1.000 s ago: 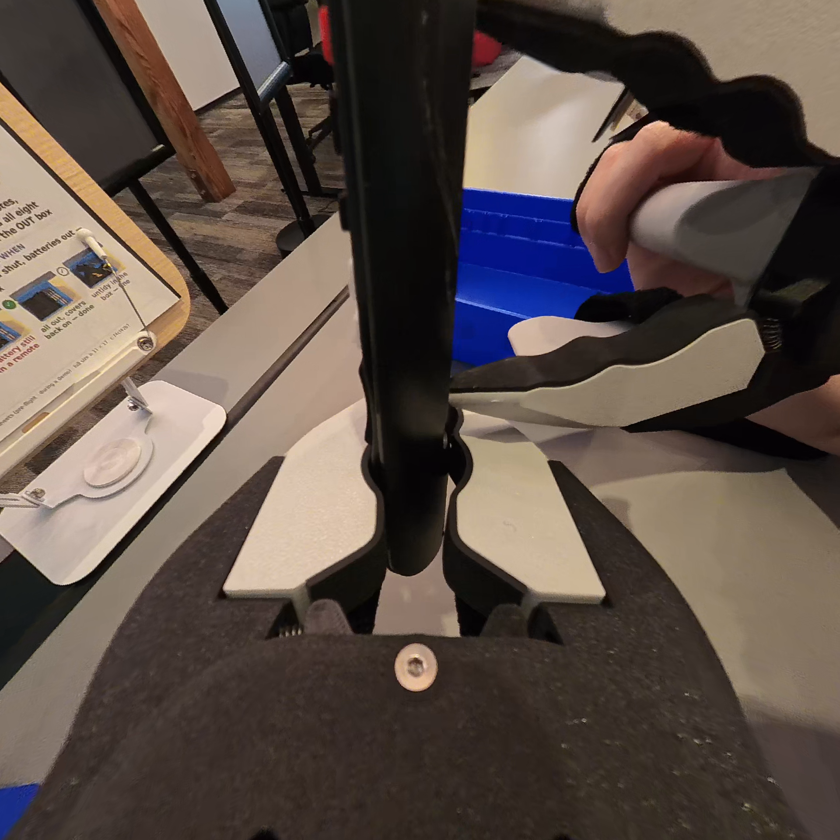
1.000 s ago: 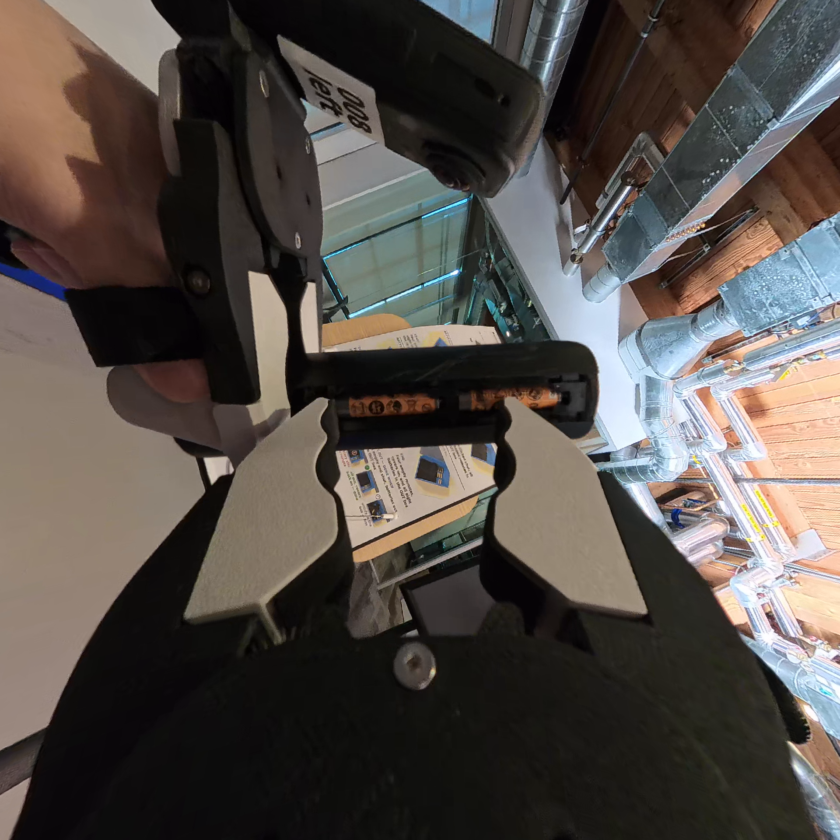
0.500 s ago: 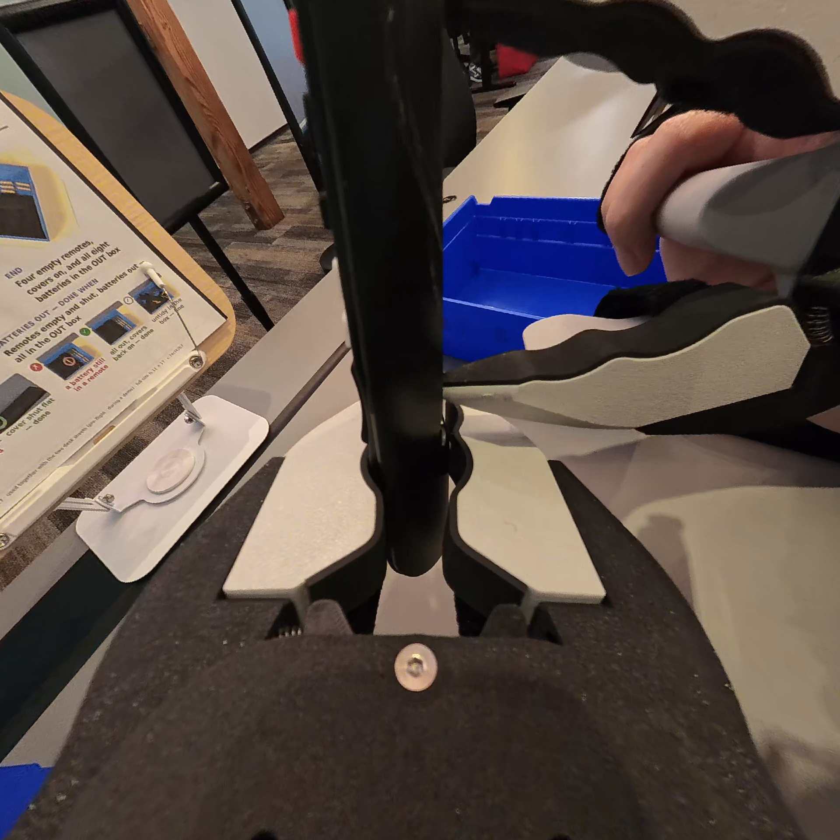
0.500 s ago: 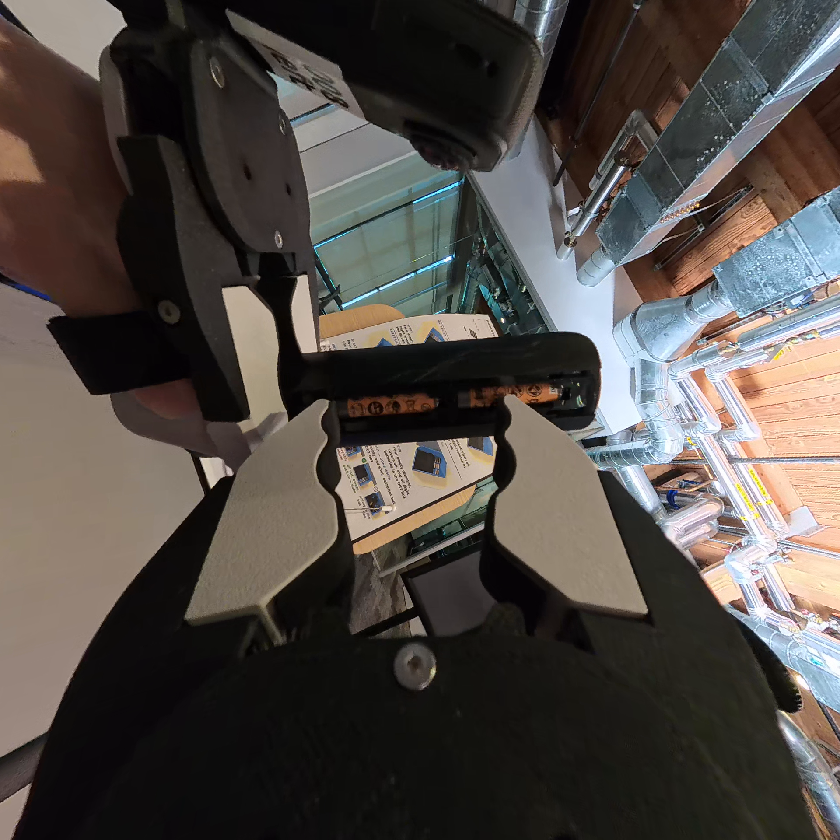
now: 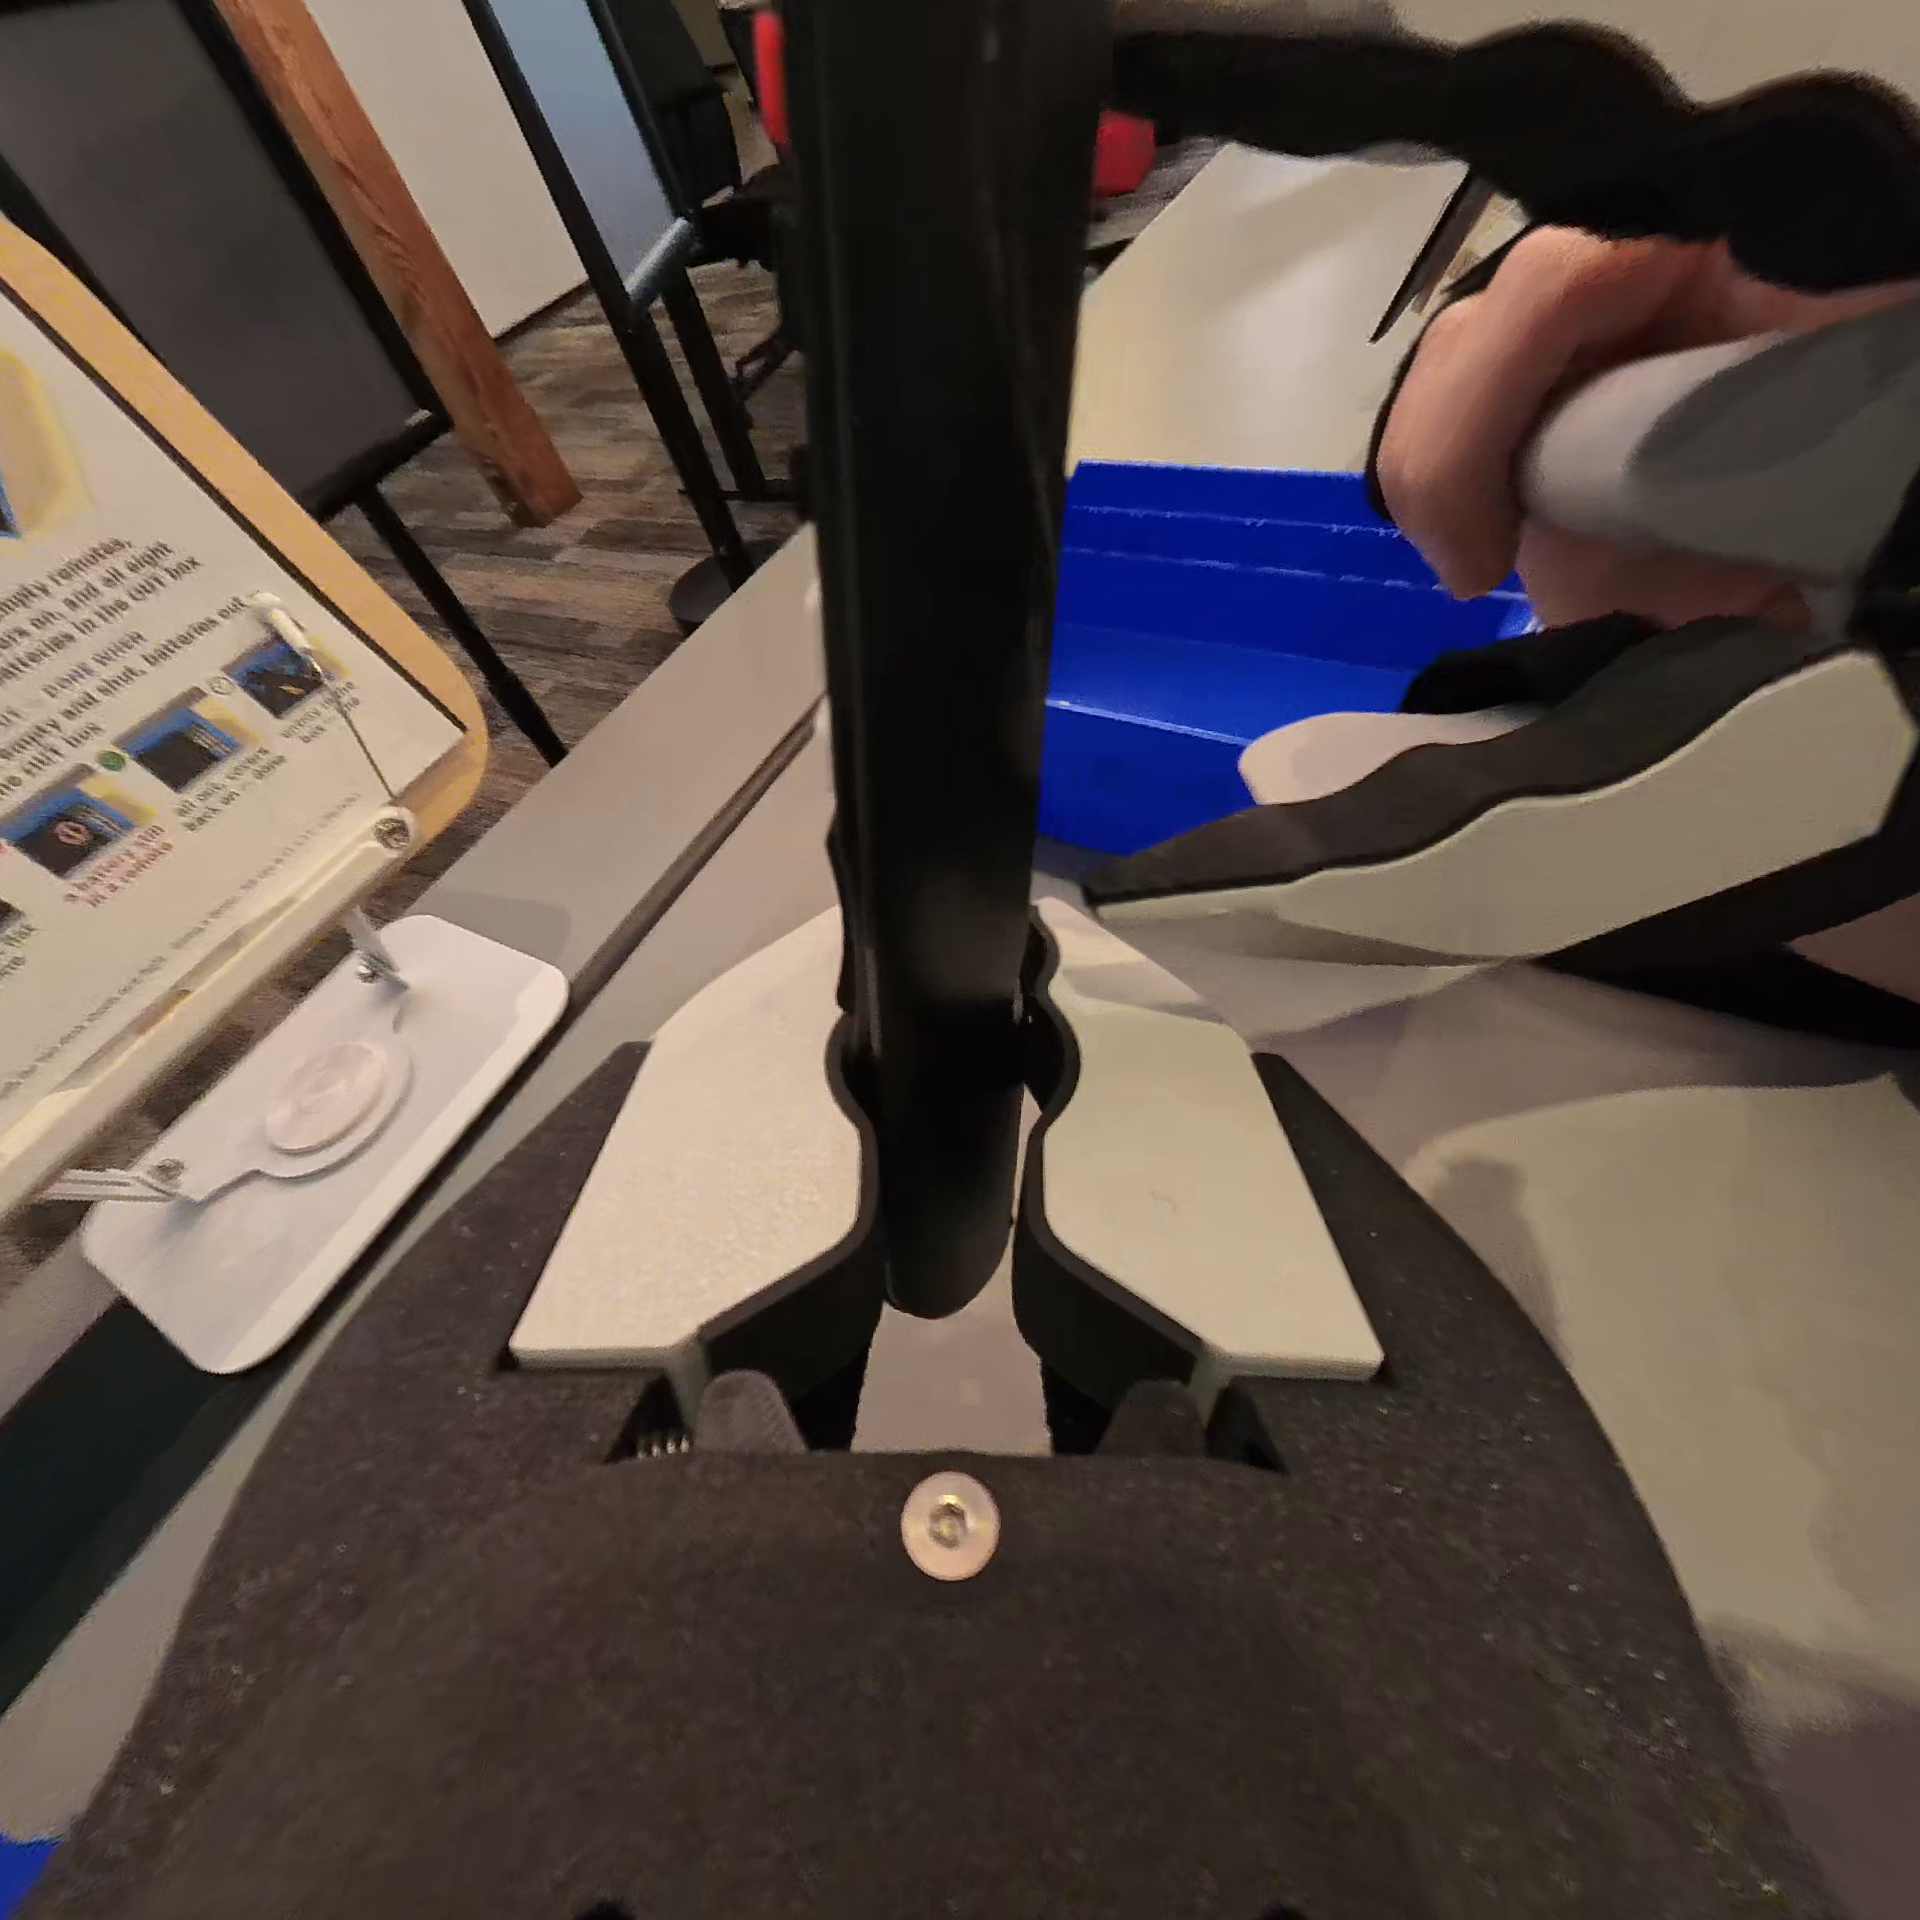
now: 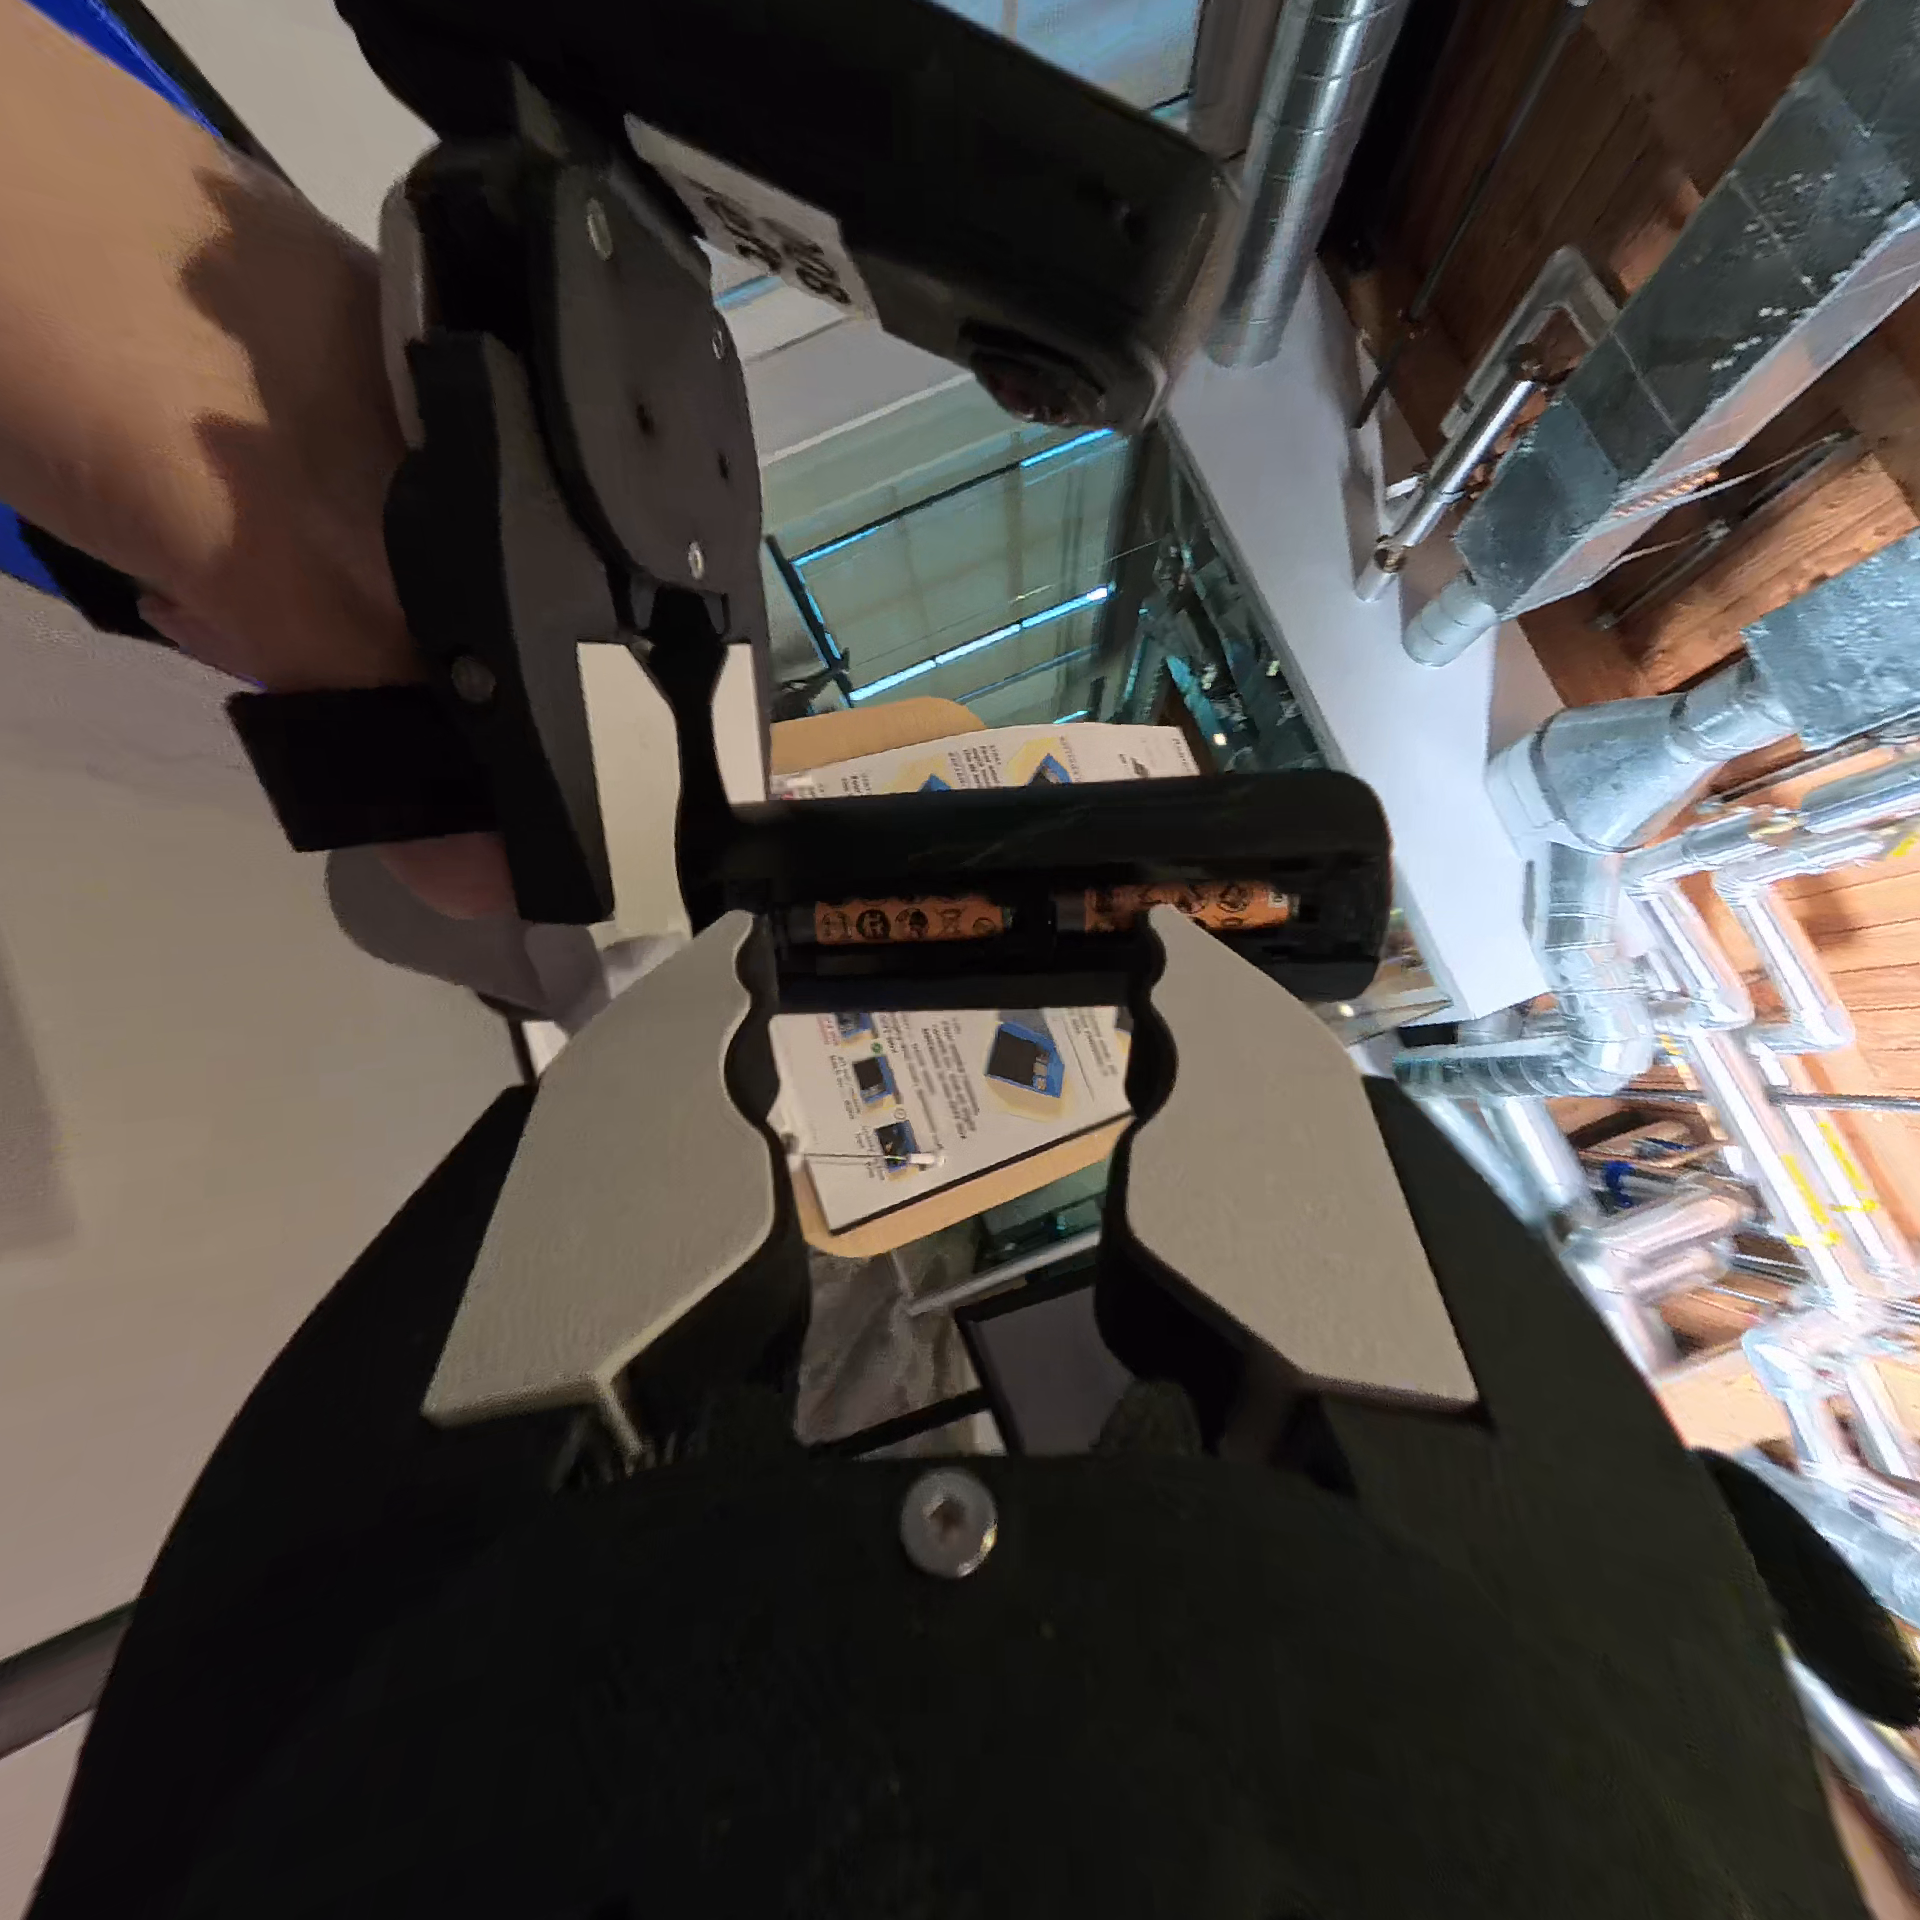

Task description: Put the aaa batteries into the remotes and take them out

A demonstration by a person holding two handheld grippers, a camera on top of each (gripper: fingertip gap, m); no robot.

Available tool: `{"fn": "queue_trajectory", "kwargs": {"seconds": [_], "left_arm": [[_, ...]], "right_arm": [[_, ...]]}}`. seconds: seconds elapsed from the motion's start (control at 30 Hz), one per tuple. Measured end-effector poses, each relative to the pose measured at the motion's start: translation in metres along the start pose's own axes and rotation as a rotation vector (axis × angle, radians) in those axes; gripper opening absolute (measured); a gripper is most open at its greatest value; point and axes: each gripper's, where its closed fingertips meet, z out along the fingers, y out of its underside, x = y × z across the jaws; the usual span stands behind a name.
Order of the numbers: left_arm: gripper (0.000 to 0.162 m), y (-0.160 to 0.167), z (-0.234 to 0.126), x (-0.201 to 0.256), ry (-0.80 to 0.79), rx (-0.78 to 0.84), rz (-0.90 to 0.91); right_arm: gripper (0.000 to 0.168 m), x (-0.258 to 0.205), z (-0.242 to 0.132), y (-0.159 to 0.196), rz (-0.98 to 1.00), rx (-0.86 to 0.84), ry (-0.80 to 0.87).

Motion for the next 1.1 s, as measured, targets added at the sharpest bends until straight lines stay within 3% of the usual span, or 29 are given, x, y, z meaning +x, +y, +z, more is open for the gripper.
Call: {"fn": "queue_trajectory", "kwargs": {"seconds": [0.1, 0.3, 0.47, 0.73, 1.1], "left_arm": [[0.025, -0.006, -0.004, 0.001, -0.011, 0.030, 0.021], [0.025, -0.014, -0.006, 0.001, -0.015, 0.103, -0.015], [0.024, -0.026, -0.011, 0.013, 0.109, 0.195, -0.079], [0.025, -0.022, -0.007, 0.017, 0.092, 0.155, -0.026], [0.025, -0.023, -0.007, 0.021, 0.042, 0.145, 0.120]], "right_arm": [[0.068, 0.004, -0.004, -0.004, 0.057, -0.004, -0.034], [0.075, 0.029, -0.009, -0.003, 0.139, -0.028, 0.060], [0.110, 0.032, -0.004, 0.006, 0.341, -0.038, -0.007], [0.105, 0.030, -0.004, 0.003, 0.212, -0.045, 0.045], [0.103, 0.032, -0.009, 0.004, 0.229, -0.053, 0.004]]}}
